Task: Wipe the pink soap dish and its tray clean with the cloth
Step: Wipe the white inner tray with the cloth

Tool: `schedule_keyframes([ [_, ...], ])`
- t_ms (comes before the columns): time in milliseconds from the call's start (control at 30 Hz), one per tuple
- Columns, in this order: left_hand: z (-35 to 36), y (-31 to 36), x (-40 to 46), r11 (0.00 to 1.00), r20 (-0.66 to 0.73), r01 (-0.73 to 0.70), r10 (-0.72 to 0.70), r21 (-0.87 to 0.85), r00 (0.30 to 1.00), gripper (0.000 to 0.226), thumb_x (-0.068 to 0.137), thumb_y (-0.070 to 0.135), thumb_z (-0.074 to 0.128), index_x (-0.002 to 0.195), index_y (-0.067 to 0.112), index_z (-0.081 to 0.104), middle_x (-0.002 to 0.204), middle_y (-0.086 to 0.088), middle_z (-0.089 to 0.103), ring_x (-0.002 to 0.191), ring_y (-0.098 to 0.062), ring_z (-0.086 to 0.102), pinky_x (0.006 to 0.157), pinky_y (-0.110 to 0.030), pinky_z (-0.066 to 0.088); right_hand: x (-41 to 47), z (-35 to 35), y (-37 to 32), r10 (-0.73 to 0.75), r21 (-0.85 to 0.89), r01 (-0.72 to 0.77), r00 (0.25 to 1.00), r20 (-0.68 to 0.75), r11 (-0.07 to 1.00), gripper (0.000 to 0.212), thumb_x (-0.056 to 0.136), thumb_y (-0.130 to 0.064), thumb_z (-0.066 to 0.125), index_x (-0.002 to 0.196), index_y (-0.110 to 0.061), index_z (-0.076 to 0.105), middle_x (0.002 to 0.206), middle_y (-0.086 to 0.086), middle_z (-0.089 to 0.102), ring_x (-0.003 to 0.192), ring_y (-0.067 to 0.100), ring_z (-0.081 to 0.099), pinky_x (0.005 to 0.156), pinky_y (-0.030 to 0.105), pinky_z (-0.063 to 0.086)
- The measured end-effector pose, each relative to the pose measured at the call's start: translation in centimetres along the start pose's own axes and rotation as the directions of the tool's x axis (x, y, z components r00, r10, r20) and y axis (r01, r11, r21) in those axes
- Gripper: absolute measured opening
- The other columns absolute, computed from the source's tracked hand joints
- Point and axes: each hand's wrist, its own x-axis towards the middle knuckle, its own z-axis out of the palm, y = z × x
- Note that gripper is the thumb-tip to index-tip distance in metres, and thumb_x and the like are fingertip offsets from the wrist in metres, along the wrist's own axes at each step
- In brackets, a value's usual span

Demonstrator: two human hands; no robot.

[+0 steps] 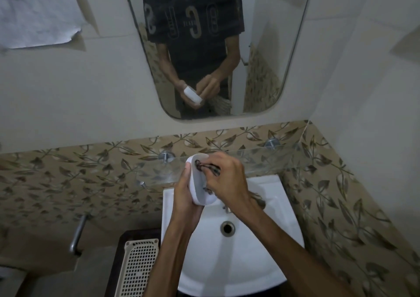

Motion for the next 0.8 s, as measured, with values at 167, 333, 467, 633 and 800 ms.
schedule_keyframes([
  [167, -0.1, 0.4, 0.9, 0.999, -0.082, 0.011, -0.014, -0.043, 0.997, 0.060, 0.087, 0.058, 0.065, 0.119, 0.010, 0.077, 0.107, -0.021, 0.075, 0.094, -0.031, 0.074, 0.087, -0.046, 0.061, -3.4, 0.1, -0.7, 0.034, 0.058, -0.047, 0.975, 0.219, 0.997, 0.021, 0.078, -0.009, 0.077, 0.095, -0.019, 0.085, 0.097, -0.005, 0.082, 0.086, 0.008, 0.074, 0.083, 0.026, 0.061],
  [333, 0.1, -1.1, 0.5, 0.993, -0.052, 0.084, -0.089, -0.088, 0.995, 0.058, 0.089, 0.056, 0.061, 0.117, 0.008, 0.077, 0.107, -0.019, 0.076, 0.092, -0.028, 0.077, 0.073, -0.040, 0.064, -1.7, -0.6, -0.4, 0.112, -0.069, -0.106, 0.989, 0.092, 0.992, 0.024, 0.085, -0.007, 0.074, 0.105, -0.017, 0.084, 0.105, 0.000, 0.081, 0.092, 0.017, 0.075, 0.084, 0.029, 0.061],
  [467, 0.3, -0.7, 0.8, 0.999, -0.176, 0.000, 0.007, 0.040, 0.984, 0.066, 0.083, 0.061, 0.064, 0.126, 0.012, 0.070, 0.103, -0.017, 0.074, 0.091, -0.029, 0.072, 0.078, -0.043, 0.059, -2.8, -0.7, -0.4, 0.182, -0.175, -0.132, 0.933, 0.310, 0.976, 0.022, 0.085, -0.014, 0.071, 0.100, -0.025, 0.083, 0.095, -0.006, 0.081, 0.082, 0.013, 0.072, 0.068, 0.023, 0.056],
  [633, 0.8, -1.6, 0.9, 0.985, -0.284, -0.031, 0.079, 0.170, 0.956, 0.066, 0.083, 0.062, 0.065, 0.131, 0.017, 0.067, 0.122, -0.018, 0.074, 0.115, -0.033, 0.070, 0.103, -0.052, 0.055, -3.6, -0.4, -0.4, 0.373, 0.052, -0.439, 0.816, 0.442, 0.897, 0.017, 0.089, -0.010, 0.070, 0.095, -0.022, 0.081, 0.093, -0.009, 0.079, 0.083, 0.007, 0.074, 0.078, 0.023, 0.063],
  [800, 1.1, -1.9, 1.5, 0.963, -0.235, -0.083, 0.145, 0.256, 0.961, 0.075, 0.085, 0.067, 0.067, 0.130, 0.006, 0.067, 0.125, -0.024, 0.070, 0.122, -0.039, 0.065, 0.109, -0.056, 0.050, -3.2, 0.1, -1.7, 0.627, 0.532, -0.779, 0.603, 0.493, 0.331, 0.020, 0.096, -0.004, 0.067, 0.093, -0.016, 0.083, 0.093, 0.007, 0.083, 0.087, 0.021, 0.080, 0.076, 0.026, 0.062],
])
